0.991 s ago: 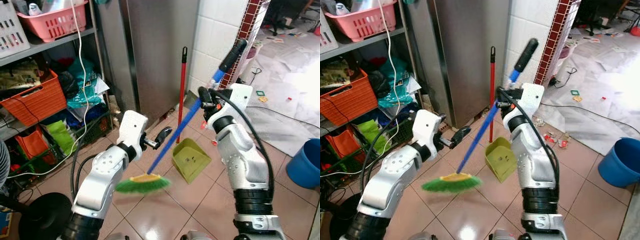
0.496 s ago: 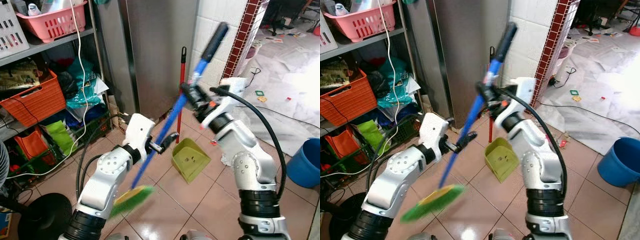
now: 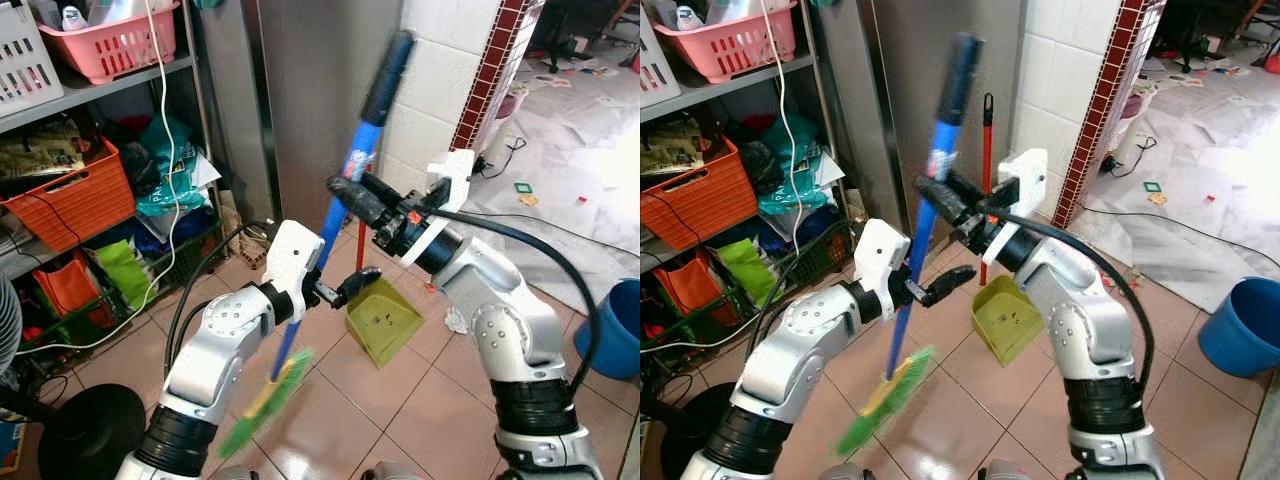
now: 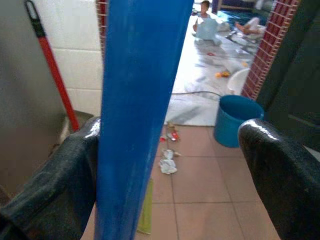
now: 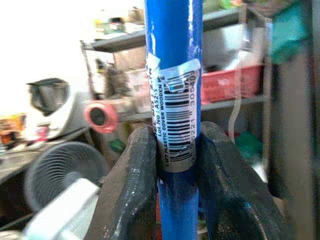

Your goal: Sweep floor

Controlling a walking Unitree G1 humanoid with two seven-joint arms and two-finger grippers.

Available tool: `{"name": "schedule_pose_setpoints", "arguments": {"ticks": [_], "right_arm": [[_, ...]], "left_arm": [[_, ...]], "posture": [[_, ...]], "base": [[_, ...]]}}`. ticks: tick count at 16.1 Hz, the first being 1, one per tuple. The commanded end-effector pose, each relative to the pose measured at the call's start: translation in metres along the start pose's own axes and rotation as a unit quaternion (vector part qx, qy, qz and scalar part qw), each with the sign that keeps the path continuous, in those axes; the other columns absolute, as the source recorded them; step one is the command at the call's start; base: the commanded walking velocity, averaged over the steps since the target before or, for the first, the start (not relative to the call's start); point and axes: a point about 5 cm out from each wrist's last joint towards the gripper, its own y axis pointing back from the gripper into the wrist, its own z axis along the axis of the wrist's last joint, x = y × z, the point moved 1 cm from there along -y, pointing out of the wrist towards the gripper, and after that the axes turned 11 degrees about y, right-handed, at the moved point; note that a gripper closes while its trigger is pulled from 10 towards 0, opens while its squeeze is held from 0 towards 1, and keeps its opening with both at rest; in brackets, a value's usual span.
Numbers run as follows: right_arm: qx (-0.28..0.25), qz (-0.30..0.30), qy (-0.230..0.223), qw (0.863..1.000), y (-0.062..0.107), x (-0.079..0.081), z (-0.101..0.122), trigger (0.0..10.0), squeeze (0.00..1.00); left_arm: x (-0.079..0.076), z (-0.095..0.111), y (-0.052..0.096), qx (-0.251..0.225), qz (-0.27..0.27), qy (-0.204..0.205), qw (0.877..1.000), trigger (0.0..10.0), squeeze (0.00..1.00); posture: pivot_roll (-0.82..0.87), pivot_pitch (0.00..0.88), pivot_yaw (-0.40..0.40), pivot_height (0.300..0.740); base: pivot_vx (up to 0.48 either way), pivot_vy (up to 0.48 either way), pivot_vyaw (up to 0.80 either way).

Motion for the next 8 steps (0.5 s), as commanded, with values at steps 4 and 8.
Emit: {"name": "schedule_pose_setpoints", "arguments": {"ticks": [4,8], "right_arm": [[-0.039,0.108,-0.034,0.993,-0.005,0.023,0.013,0.0,0.0],[-0.041,0.125,-0.045,0.99,-0.001,0.024,0.013,0.0,0.0]], "left_arm": [[-0.002,0.001,0.006,0.012,-0.032,-0.003,0.999,10.0,0.0],[-0.013,0.001,0.009,0.033,-0.102,0.001,0.994,0.0,0.0]], "posture": [[-0.11,0.0,0.016,0.74],[-0.12,0.0,0.021,0.74]], "base": [[0.0,0.0,0.0],[0.0,0.0,0.0]]}}
